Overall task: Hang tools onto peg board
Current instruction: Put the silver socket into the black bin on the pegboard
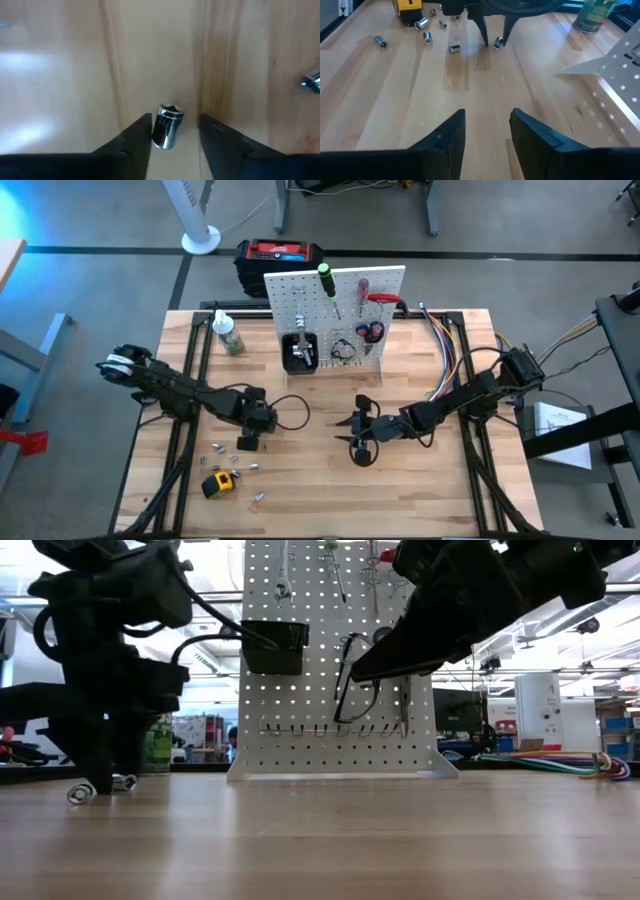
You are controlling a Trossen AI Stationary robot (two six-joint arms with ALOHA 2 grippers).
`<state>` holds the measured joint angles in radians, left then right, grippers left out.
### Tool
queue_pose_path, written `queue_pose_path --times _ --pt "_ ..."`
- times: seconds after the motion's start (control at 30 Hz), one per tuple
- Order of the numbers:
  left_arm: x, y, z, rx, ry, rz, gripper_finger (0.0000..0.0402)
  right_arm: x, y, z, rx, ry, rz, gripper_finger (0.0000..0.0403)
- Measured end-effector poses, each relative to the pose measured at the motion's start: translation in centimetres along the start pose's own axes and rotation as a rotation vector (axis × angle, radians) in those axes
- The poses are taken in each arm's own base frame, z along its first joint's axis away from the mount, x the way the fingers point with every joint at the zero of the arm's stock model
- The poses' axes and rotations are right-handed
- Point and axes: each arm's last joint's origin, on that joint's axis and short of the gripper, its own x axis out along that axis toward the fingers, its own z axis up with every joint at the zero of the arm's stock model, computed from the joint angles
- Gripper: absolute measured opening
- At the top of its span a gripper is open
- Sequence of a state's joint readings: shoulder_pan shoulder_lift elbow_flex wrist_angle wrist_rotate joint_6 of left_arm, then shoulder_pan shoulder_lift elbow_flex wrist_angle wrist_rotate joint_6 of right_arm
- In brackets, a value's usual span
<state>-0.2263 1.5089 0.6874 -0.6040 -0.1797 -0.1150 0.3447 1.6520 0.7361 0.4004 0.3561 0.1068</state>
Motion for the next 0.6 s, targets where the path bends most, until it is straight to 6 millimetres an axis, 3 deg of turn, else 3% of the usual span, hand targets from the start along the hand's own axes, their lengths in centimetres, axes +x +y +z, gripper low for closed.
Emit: queue_pose_path --times 0.23,0.43,0.6 --pt "-0.1 -0.1 0.2 -0.062 -0.007 -0.039 0.0040 0.0 0.0 0.0 0.010 0.004 0.000 0.0113" --pt "-0.8 -0.4 0.4 -0.189 -0.030 -0.055 0.0040 0.0 0.0 0.0 0.032 0.004 0.000 0.0086" --pt "-4.6 -1.0 1.6 -0.174 -0.200 -0.105 0.0046 0.0 0.0 -0.1 0.038 0.009 -0.001 0.0067"
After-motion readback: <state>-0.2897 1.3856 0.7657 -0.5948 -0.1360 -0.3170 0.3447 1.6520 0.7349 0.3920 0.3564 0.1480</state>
